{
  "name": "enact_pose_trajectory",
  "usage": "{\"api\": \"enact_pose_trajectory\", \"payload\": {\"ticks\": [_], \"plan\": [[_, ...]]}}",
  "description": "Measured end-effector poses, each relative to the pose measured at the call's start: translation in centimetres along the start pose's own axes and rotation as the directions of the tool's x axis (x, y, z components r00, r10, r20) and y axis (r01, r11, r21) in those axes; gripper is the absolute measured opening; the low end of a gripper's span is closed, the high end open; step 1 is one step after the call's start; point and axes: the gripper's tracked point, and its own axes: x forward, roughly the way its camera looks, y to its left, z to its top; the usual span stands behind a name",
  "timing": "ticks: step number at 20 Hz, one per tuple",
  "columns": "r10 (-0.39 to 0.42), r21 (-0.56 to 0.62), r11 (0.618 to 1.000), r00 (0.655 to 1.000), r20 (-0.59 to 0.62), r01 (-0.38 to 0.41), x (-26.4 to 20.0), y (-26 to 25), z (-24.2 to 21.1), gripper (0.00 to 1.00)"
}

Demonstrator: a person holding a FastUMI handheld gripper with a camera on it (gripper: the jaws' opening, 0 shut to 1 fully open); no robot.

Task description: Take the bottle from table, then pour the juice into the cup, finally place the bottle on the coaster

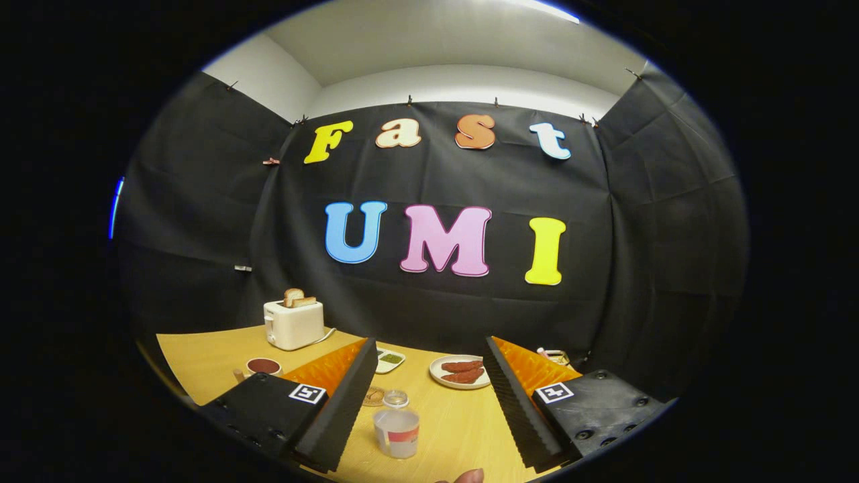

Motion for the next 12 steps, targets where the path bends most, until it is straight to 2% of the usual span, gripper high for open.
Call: {"api": "enact_pose_trajectory", "payload": {"ticks": [4, 12], "plan": [[0.018, 0.006, 1.0, 0.999, -0.036, -0.018, 0.3, 1.1, -4.8, 0.97], [0.004, 0.034, 0.999, 0.993, -0.114, 0.0, 1.5, 2.4, -12.9, 0.97]]}}
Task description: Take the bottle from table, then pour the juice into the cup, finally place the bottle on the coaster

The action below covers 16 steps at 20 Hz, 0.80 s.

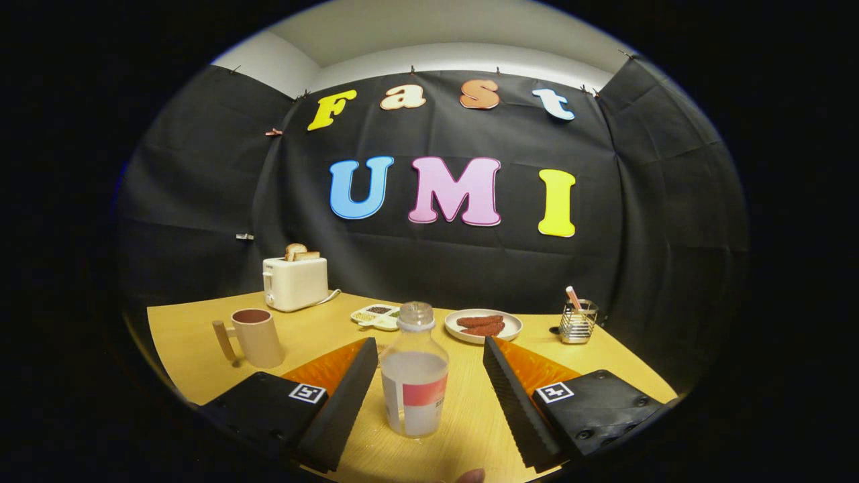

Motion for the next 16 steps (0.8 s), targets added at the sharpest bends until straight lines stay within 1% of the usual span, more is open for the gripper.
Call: {"api": "enact_pose_trajectory", "payload": {"ticks": [4, 7, 10, 13, 15, 16], "plan": [[0.006, 0.003, 1.0, 1.0, -0.017, -0.006, 1.3, 0.6, -2.4, 0.97], [-0.02, 0.021, 1.0, 0.999, -0.041, 0.021, 2.0, 0.4, -4.1, 0.97], [-0.046, 0.015, 0.999, 0.998, -0.038, 0.047, 2.5, 0.2, -4.7, 0.97], [-0.037, 0.04, 0.998, 0.998, -0.06, 0.039, 3.4, 0.9, -5.6, 0.97], [-0.041, 0.039, 0.998, 0.996, -0.082, 0.044, 3.6, 0.8, -6.0, 0.79], [-0.048, 0.037, 0.998, 0.994, -0.102, 0.052, 3.7, 0.7, -5.9, 0.77]]}}
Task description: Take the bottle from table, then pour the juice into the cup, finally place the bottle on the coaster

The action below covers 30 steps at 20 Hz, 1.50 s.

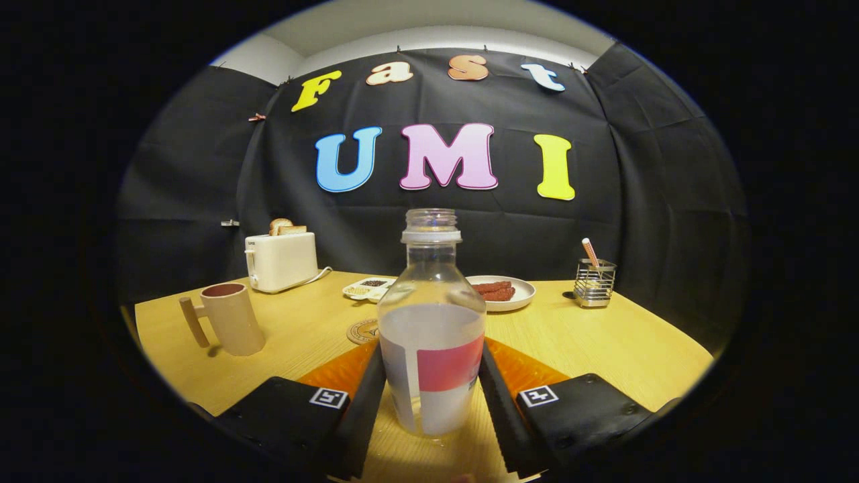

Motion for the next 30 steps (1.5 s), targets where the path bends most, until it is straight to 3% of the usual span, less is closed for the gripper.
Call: {"api": "enact_pose_trajectory", "payload": {"ticks": [3, 7, 11, 15, 20, 22, 26, 30], "plan": [[-0.088, -0.076, 0.994, 0.995, -0.041, 0.084, -0.1, -1.3, 1.4, 0.73], [-0.147, -0.225, 0.966, 0.987, -0.057, 0.131, 0.2, -1.0, 5.3, 0.71], [-0.182, -0.357, 0.923, 0.981, -0.074, 0.144, 0.0, 0.6, 9.3, 0.7], [-0.155, -0.504, 0.856, 0.987, -0.037, 0.115, -0.1, 4.0, 12.9, 0.7], [-0.156, -0.6, 0.793, 0.988, -0.024, 0.11, 0.6, 7.8, 14.1, 0.7], [-0.155, -0.654, 0.75, 0.987, -0.03, 0.098, 1.2, 9.3, 13.5, 0.7], [-0.18, -0.786, 0.611, 0.983, -0.019, 0.097, 2.0, 11.3, 12.3, 0.7], [-0.169, -0.859, 0.508, 0.985, -0.024, 0.066, 2.8, 13.9, 10.8, 0.69]]}}
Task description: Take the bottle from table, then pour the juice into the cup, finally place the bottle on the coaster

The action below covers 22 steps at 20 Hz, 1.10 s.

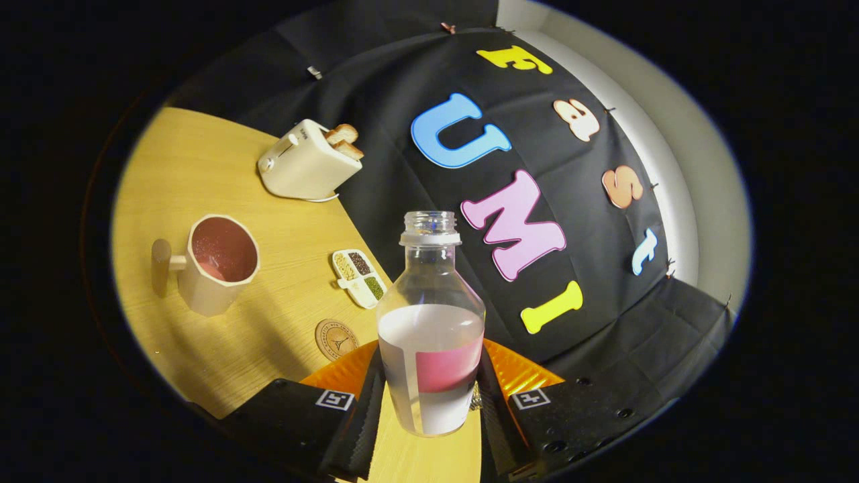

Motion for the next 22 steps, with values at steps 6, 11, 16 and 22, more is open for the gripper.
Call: {"api": "enact_pose_trajectory", "payload": {"ticks": [6, 11, 16, 22], "plan": [[0.004, -0.206, 0.979, 1.0, 0.014, -0.001, 0.3, 3.1, 0.8, 0.69], [0.036, -0.335, 0.942, 0.999, 0.006, -0.032, 0.6, 5.5, 0.9, 0.69], [0.053, -0.421, 0.906, 0.999, -0.001, -0.048, 0.7, 7.0, 0.7, 0.69], [0.05, -0.522, 0.852, 0.999, 0.017, -0.034, 1.0, 7.4, 0.9, 0.69]]}}
